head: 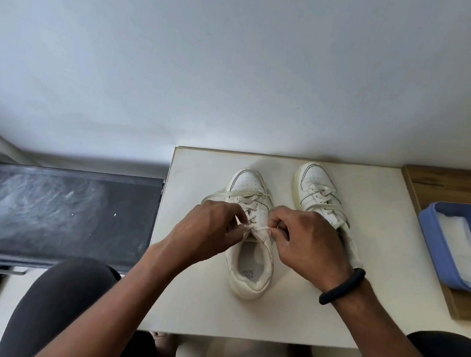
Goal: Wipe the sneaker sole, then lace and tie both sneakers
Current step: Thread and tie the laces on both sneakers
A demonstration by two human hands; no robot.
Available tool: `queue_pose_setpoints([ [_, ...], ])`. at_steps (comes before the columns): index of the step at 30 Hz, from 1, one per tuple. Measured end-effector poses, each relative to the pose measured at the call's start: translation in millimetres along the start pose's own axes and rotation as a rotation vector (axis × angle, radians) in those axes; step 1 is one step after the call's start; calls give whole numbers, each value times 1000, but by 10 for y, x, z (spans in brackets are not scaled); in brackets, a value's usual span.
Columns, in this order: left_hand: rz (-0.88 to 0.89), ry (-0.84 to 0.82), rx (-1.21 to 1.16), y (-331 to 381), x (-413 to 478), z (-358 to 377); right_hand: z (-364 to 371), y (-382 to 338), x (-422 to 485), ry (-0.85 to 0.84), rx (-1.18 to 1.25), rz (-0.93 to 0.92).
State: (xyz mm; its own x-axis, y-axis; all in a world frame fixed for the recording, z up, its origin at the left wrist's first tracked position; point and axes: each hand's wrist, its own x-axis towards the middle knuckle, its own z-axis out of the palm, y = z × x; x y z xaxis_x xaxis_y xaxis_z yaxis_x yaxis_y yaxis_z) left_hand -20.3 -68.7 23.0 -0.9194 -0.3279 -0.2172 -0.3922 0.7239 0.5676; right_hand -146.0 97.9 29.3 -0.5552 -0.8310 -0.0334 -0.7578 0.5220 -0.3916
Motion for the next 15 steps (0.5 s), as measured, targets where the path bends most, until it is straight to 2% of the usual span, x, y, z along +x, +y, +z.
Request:
queue_pose_setpoints([
  [7, -61, -89, -56, -119, -22, -141, -95, 111, 20, 44, 78, -7],
  [12, -101, -87, 51, -173, 36, -42, 43, 121, 3, -26, -106, 87],
  [15, -132, -62, 49, -195, 31, -44, -14, 108, -1, -11, -68, 111],
])
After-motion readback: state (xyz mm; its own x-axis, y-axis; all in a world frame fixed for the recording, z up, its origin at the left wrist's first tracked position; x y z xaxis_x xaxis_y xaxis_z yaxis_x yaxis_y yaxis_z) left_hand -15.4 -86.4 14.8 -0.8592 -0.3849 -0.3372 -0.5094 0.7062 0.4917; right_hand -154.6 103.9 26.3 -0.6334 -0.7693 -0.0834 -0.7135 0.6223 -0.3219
